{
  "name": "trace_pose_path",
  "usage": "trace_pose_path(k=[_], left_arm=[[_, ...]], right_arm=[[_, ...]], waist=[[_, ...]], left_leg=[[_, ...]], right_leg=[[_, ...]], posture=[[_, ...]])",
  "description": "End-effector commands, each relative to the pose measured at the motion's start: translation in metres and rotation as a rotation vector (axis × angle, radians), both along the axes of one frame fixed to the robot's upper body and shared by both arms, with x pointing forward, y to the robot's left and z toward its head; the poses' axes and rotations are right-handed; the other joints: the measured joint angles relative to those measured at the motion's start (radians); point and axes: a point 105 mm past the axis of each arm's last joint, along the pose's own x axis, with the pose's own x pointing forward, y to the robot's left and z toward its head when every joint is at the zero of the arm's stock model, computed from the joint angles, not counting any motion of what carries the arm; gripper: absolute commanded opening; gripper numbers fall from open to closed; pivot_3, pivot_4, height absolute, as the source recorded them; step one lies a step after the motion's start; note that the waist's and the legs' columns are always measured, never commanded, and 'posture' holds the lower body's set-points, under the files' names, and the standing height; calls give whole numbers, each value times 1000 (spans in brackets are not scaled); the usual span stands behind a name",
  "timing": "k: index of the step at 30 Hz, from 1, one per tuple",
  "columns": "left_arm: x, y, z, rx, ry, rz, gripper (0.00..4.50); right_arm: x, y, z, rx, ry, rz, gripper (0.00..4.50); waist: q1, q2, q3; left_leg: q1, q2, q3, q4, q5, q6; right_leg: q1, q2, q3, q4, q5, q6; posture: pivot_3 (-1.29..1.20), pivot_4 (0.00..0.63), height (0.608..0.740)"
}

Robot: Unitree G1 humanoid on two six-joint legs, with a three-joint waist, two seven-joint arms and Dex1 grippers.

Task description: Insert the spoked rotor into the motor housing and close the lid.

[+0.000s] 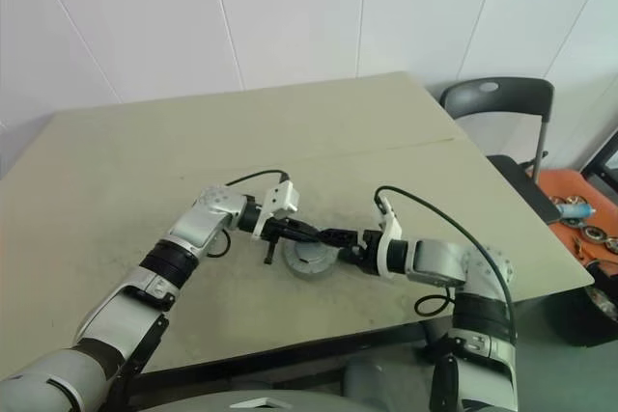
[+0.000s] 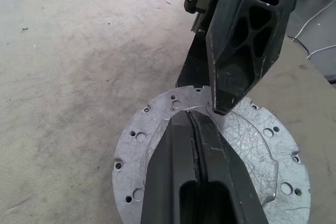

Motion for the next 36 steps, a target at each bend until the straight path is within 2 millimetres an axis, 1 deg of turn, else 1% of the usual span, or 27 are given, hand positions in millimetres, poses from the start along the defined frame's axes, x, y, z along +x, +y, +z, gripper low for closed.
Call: trace_pose_path(k=[1, 6, 9, 11, 13, 20, 23, 26, 28, 30, 31, 33, 36], left_arm=[[0, 16, -16, 85, 30, 16, 0], [0, 17, -16, 86, 32, 12, 0], [0, 17, -17, 85, 33, 9, 0], [-1, 16, -17, 85, 34, 8, 0], [-1, 16, -17, 83, 35, 8, 0], [-1, 17, -18, 80, 34, 13, 0], [5, 17, -12, 39, 38, 53, 0], [17, 15, 3, -68, 68, 144, 0], [30, 15, 21, -189, 117, 244, 0], [47, 23, 44, -343, 222, 384, 0], [50, 26, 50, -381, 256, 419, 0], [53, 34, 55, -423, 311, 469, 0], [56, 58, 56, -489, 403, 574, 0]], right_arm=[[-17, 23, -4, 44, 34, 119, 3681], [-19, 25, -2, 55, 24, 127, 2168], [-18, 25, -2, 58, 22, 125, 1884], [-19, 25, -2, 60, 22, 126, 1440], [-19, 25, -2, 62, 22, 125, 1412], [-18, 24, -6, 32, 30, 122, 1410], [-18, 24, -6, 32, 32, 116, 1410], [-14, 24, -5, 55, 30, 83, 1410], [-8, 24, -3, 77, 25, 43, 1410], [-7, 27, -6, 94, 38, 8, 1410], [-7, 28, -6, 99, 42, 0, 1410], [-6, 31, -6, 115, 43, -17, 1410], [8, 31, 0, 156, 37, -102, 1410]], waist=[[0, 0, 0], [-2, 1, 1], [-2, 2, 1], [-1, 4, 2], [-1, 6, 3], [0, 6, 3], [0, 6, 3], [0, 6, 3], [-1, 5, 4], [-3, 4, 5], [-4, 4, 5], [-4, 4, 5], [-7, 5, 6]], left_leg=[[0, 0, 0, 0, 0, 0], [-1, 0, 1, 0, 0, 0], [0, 1, 1, 0, 0, 0], [0, 3, 1, 1, 0, 0], [0, 3, 2, 1, 0, 0], [0, 4, 2, 1, 0, 0], [0, 4, 2, 1, 0, 0], [0, 4, 2, 2, 0, 0], [-1, 4, 2, 2, 0, 0], [-2, 5, 2, 2, 0, 0], [-3, 6, 2, 2, 0, 0], [-4, 9, 2, 2, 0, 0], [-4, 11, 2, 1, 0, 0]], right_leg=[[0, 0, 0, 0, 0, 0], [-1, 0, 0, 0, 0, 0], [-1, 1, 1, 1, 0, 0], [-2, 2, 0, 2, 0, 0], [-2, 3, 0, 3, 0, 0], [-3, 5, 0, 5, 0, 0], [-3, 5, 0, 6, 0, 0], [-4, 5, 0, 7, 0, 0], [-5, 5, 0, 7, 0, 0], [-8, 5, 0, 9, 0, 0], [-10, 6, 0, 10, 0, 0], [-12, 10, 0, 10, 0, 0], [-13, 13, 0, 10, 0, 0]], posture=[[0, 0, 740], [0, 0, 740], [0, 0, 740], [0, 0, 740], [0, 0, 740], [0, 0, 740], [0, 0, 740], [0, 0, 740], [0, 0, 740], [0, 0, 740], [0, 0, 740], [0, 0, 740], [0, 0, 740]])
